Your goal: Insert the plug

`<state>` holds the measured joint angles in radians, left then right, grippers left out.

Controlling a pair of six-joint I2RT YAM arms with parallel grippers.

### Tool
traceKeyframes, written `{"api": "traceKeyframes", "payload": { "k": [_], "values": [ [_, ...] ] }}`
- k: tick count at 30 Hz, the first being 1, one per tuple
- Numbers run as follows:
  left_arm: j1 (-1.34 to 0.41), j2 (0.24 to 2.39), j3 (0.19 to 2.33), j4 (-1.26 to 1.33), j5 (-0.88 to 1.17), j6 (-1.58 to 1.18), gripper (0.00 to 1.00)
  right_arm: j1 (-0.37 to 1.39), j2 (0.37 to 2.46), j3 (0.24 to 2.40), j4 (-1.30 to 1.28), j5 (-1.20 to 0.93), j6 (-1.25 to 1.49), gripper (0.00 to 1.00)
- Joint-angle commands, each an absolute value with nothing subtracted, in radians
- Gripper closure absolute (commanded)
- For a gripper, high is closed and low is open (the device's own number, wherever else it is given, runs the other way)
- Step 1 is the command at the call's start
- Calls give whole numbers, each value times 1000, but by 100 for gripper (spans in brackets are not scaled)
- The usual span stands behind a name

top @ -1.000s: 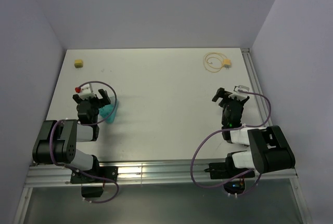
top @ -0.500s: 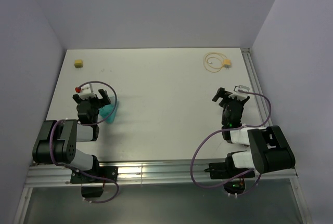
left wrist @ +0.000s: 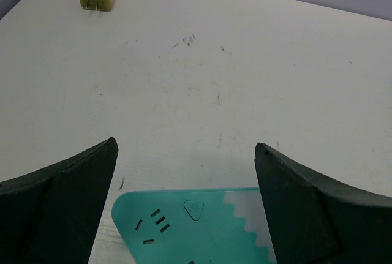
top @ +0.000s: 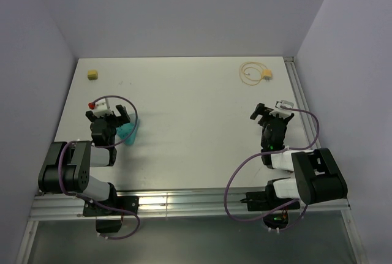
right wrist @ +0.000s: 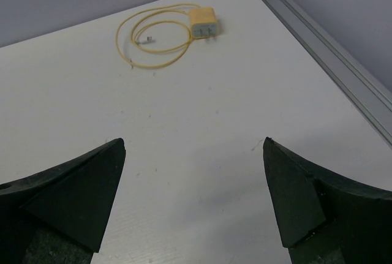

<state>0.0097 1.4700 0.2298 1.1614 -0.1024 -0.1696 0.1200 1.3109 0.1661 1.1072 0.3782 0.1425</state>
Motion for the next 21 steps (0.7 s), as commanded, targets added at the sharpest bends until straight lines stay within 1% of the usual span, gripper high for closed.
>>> {"api": "traceKeyframes", "payload": {
  "k": [1, 5, 7, 8, 9, 12, 14, 19, 21],
  "values": [
    [11, 1457, 253, 1197, -87, -158, 1, 127, 1301, 189, 1170, 420, 118, 0],
    [17, 1447, 276, 1190, -69, -156, 0, 135, 1304, 186, 1181, 436, 109, 0],
    [17, 1383, 371, 896, -51, -147, 0, 144, 1304, 186, 1181, 437, 109, 0],
    [12, 1368, 452, 835, -54, -143, 0, 143, 1305, 187, 1180, 437, 109, 0],
    [11, 1350, 481, 756, -67, -123, 1, 143, 1305, 187, 1178, 437, 109, 0],
    [-92, 1228, 488, 791, -109, -112, 1, 143, 1305, 189, 1175, 437, 107, 0],
    [-155, 1135, 492, 785, -100, -161, 0, 143, 1302, 186, 1178, 434, 109, 0],
    [-195, 967, 479, 720, 52, -267, 0, 146, 1261, 204, 1118, 433, 95, 0],
    [-198, 911, 459, 712, 99, -308, 0, 161, 1214, 224, 1054, 500, 84, 0]
  ]
}}
